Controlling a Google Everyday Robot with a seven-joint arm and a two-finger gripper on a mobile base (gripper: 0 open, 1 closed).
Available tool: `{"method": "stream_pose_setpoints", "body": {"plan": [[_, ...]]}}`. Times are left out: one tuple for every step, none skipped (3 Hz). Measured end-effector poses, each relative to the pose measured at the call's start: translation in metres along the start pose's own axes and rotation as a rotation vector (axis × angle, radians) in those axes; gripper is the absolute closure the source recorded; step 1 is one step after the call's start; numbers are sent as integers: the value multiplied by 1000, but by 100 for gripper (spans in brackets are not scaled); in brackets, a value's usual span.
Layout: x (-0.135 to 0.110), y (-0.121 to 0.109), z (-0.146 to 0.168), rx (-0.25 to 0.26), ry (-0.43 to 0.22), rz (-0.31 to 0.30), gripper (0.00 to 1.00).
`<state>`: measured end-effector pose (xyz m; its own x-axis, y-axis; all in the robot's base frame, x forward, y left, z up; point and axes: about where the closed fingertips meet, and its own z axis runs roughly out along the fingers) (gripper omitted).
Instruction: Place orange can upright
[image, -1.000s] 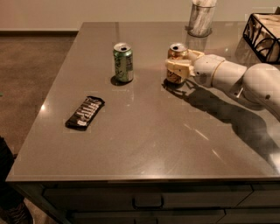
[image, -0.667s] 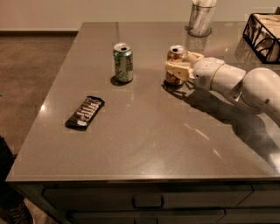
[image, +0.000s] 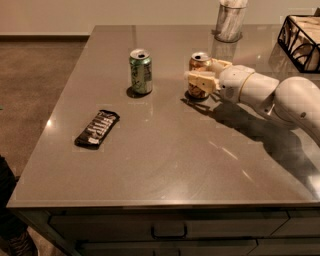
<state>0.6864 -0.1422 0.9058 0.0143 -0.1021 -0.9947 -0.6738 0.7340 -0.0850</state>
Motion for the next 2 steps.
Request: {"method": "stream_pose_setpoints", "body": {"plan": [[0,1,1,-3,0,0,0],[0,1,1,-3,0,0,0]]}}
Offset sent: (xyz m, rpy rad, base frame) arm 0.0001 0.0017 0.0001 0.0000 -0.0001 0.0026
